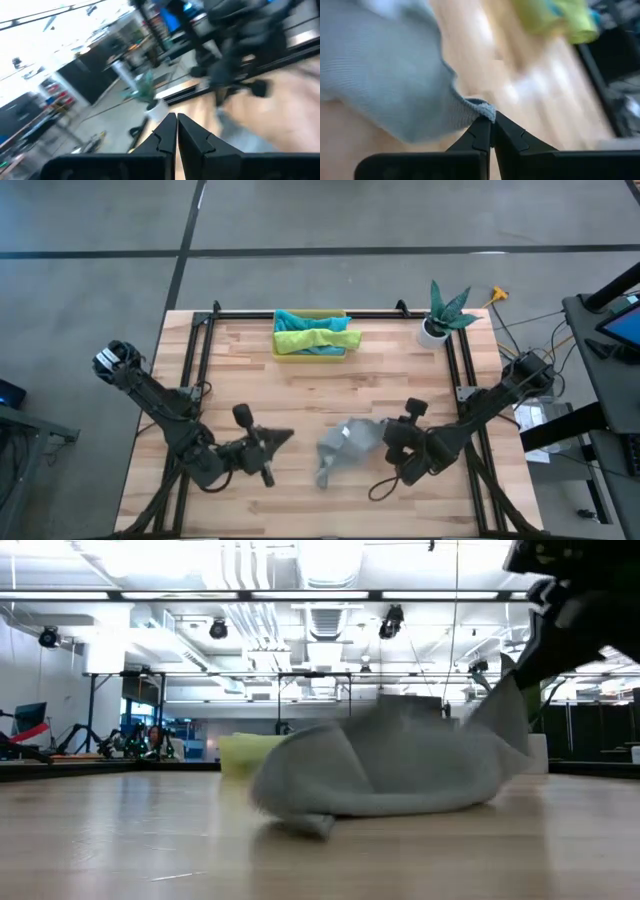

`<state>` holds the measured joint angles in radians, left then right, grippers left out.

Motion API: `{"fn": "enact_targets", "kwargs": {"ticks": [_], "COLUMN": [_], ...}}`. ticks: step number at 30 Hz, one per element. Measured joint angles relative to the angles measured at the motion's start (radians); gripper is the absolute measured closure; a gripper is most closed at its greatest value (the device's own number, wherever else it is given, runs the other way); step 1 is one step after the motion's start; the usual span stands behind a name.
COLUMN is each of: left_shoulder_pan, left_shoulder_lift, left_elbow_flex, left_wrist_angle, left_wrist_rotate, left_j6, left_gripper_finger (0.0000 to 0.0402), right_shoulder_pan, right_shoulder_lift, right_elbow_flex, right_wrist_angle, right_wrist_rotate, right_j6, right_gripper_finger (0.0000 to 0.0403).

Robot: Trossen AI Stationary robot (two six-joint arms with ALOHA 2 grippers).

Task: Roll microfiber towels into tight, uniform cylinder then place into a basket
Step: Roll the gray towel

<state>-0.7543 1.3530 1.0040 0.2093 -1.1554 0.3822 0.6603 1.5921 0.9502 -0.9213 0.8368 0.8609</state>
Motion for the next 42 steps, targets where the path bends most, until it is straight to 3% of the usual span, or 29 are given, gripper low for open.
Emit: {"fn": "enact_targets", "kwargs": {"ticks": [4, 11, 16, 20, 27, 32, 37, 42], "left_shoulder_pan": [0.016, 0.048, 0.125, 0.218, 0.313, 0.328, 0.358, 0.394], "left_shoulder_lift": [0.002, 0.004, 0.017, 0.071, 0.216, 0.358, 0.497, 0.587], "left_elbow_flex": [-0.017, -0.065, -0.072, -0.072, -0.014, 0.061, 0.167, 0.293], "left_wrist_angle": [0.0, -0.003, -0.01, -0.013, -0.008, -0.008, -0.032, -0.252], "left_wrist_rotate": [0.019, 0.399, 0.396, 0.431, 0.726, 0.707, 0.676, 0.67], "left_j6": [-0.007, -0.009, -0.058, -0.059, -0.063, -0.064, -0.062, -0.158], "left_gripper_finger": [0.0402, 0.0402, 0.0394, 0.0356, 0.0259, 0.0199, 0.0168, 0.0162], "right_shoulder_pan": [0.0, -0.002, -0.002, -0.002, -0.002, -0.002, -0.002, -0.002], "right_shoulder_lift": [0.0, 0.0, 0.0, 0.0, 0.0, 0.0, 0.0, 0.0], "right_elbow_flex": [0.01, 0.044, 0.044, 0.044, 0.044, 0.044, 0.044, 0.044], "right_wrist_angle": [0.093, 0.1, 0.103, 0.103, 0.103, 0.103, 0.103, 0.103], "right_wrist_rotate": [-0.002, 0.038, 0.039, 0.039, 0.039, 0.039, 0.039, 0.039], "right_j6": [-0.124, -0.155, -0.162, -0.163, -0.163, -0.163, -0.163, -0.163], "right_gripper_finger": [0.0394, 0.0394, 0.0394, 0.0394, 0.0394, 0.0394, 0.0394, 0.0394]}}
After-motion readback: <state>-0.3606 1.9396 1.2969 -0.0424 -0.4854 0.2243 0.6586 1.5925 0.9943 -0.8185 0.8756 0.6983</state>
